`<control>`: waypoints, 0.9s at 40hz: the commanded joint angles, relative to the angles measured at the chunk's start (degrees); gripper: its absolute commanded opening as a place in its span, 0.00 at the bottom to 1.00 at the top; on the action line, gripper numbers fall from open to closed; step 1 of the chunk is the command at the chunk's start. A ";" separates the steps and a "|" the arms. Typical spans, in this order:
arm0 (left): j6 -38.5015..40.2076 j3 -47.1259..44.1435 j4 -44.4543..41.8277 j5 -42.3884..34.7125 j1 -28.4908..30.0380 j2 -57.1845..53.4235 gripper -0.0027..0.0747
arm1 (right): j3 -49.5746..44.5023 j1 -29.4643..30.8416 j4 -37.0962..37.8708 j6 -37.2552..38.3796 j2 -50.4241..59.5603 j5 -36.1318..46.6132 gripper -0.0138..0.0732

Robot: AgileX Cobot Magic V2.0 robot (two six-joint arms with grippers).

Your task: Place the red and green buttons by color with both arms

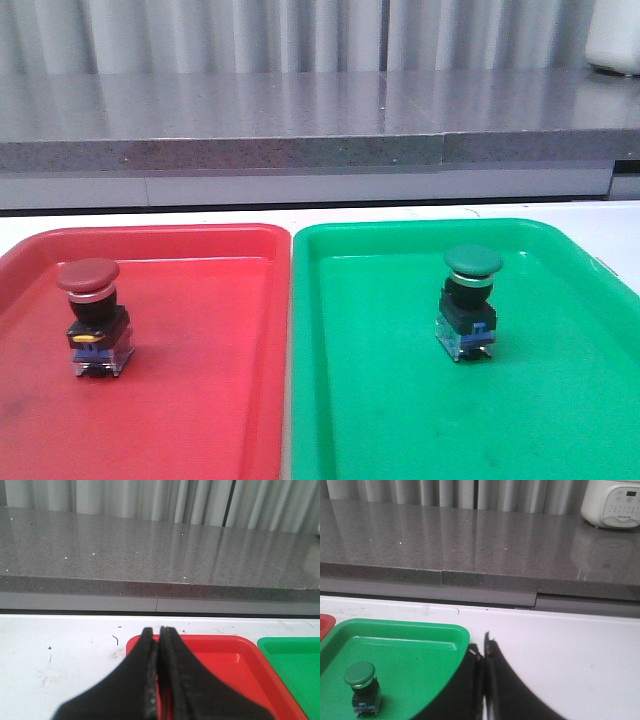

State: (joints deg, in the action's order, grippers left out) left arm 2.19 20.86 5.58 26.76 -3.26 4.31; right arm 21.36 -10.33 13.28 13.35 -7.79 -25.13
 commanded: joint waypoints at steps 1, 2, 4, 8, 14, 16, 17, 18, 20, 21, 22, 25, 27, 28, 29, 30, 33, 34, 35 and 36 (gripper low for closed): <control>-0.09 1.34 0.32 -4.86 -0.13 0.76 0.01 | 1.47 0.33 0.95 0.02 -0.61 4.65 0.02; -0.09 0.71 0.32 -5.68 -0.13 0.76 0.01 | 1.47 0.33 0.95 0.02 -0.61 4.65 0.02; -0.09 -0.95 -0.33 -7.45 -0.13 -0.26 0.01 | 1.47 0.33 0.95 0.02 -0.61 4.65 0.02; -0.09 -5.20 -0.79 -8.99 1.21 -4.06 0.01 | 1.47 0.33 0.95 0.02 -0.61 4.65 0.02; -0.09 -12.39 -0.79 -11.80 3.53 -5.62 0.01 | 1.40 0.33 0.95 0.02 -0.61 4.70 0.02; -0.09 -14.74 -0.79 -14.58 3.70 -5.59 0.01 | 1.34 0.28 0.95 0.02 -0.61 4.64 0.02; -0.09 -15.80 -0.79 -15.86 3.83 -5.59 0.01 | 1.34 0.28 0.95 0.02 -0.61 4.64 0.02; -0.09 -17.53 -0.79 -17.62 3.83 -5.59 0.01 | 1.34 0.28 0.95 0.02 -0.61 4.64 0.02; -0.09 -19.91 -0.79 -21.20 3.83 -5.59 0.01 | 1.34 0.28 0.95 0.02 -0.61 4.64 0.02; -0.09 -20.86 -0.79 -22.49 3.83 -5.59 0.01 | 1.34 0.29 0.95 0.02 -0.61 4.69 0.02; -0.09 -22.05 -0.79 -24.00 3.83 -5.59 0.01 | 1.34 0.29 0.95 0.02 -0.61 4.69 0.02; -0.09 -22.36 -0.68 -23.42 3.83 -5.59 0.01 | 1.27 0.29 0.95 0.02 -0.61 4.59 0.02; -0.09 -22.26 -0.68 -24.78 3.83 -5.59 0.01 | 1.27 0.29 0.95 0.02 -0.61 4.59 0.02; -0.09 -22.40 -0.68 -25.39 3.83 -5.59 0.01 | 1.27 0.29 0.95 0.02 -0.61 4.59 0.02; -0.09 -22.40 -0.68 -25.54 3.83 -5.59 0.01 | 1.27 0.29 0.95 0.02 -0.61 4.59 0.02; -0.09 -22.40 -0.68 -25.43 3.83 -5.59 0.01 | 1.27 0.29 0.95 0.02 -0.61 4.59 0.02; -0.09 -22.40 -0.68 -25.43 3.83 -5.59 0.01 | 1.27 0.29 0.95 0.02 -0.61 4.67 0.02; -0.09 -22.40 -0.68 -25.43 3.83 -5.59 0.01 | 1.27 0.29 0.95 0.02 -0.61 4.67 0.02; -0.09 -22.40 -0.68 -25.43 3.83 -5.59 0.01 | 1.27 0.29 0.95 0.02 -0.61 4.67 0.02; -0.09 -22.40 -0.68 -25.43 3.83 -5.59 0.01 | 1.27 0.29 0.95 0.02 -0.61 4.67 0.02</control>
State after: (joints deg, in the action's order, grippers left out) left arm 2.19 -0.23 4.66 6.58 0.38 -0.35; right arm 21.22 -10.33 13.28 13.35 -7.79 -25.04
